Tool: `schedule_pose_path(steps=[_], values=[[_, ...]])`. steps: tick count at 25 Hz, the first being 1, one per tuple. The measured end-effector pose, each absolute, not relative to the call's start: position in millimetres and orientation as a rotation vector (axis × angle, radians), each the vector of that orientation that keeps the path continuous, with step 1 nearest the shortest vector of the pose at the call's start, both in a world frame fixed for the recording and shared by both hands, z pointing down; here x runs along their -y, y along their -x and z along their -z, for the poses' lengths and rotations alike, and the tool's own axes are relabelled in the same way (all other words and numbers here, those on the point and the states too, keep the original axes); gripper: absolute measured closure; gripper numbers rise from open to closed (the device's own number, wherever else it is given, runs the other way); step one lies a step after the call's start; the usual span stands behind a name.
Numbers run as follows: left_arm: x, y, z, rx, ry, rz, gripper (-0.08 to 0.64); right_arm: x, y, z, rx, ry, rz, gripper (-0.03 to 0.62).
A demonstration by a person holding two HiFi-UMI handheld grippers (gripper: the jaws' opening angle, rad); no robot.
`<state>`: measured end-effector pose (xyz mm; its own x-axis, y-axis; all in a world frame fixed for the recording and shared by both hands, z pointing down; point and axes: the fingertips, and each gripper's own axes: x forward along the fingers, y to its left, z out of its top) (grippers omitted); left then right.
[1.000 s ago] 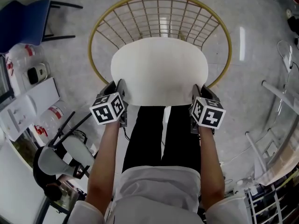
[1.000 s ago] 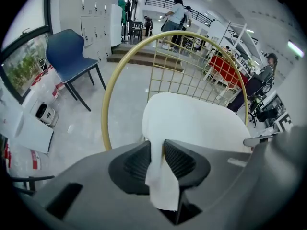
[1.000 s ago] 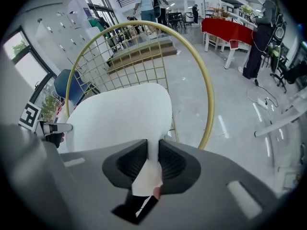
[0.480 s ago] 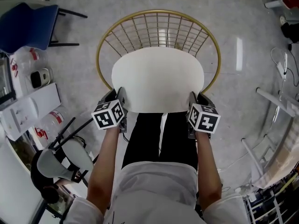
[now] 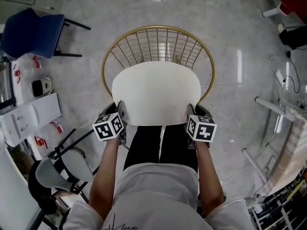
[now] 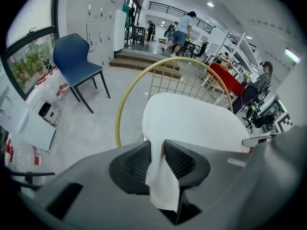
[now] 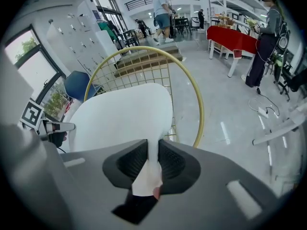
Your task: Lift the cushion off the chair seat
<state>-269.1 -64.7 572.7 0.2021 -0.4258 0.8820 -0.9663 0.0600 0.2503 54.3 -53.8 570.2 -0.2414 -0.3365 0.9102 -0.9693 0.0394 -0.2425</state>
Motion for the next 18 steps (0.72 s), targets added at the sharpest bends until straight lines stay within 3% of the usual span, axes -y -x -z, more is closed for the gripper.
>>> schedule_pose_path(steps=[18], values=[[54.0,252.0,-516.3,1.291,-1.559,-0.605,0.468,56.2,-69.2,-511.3,1.717,-1.294,-1.161,0.520]])
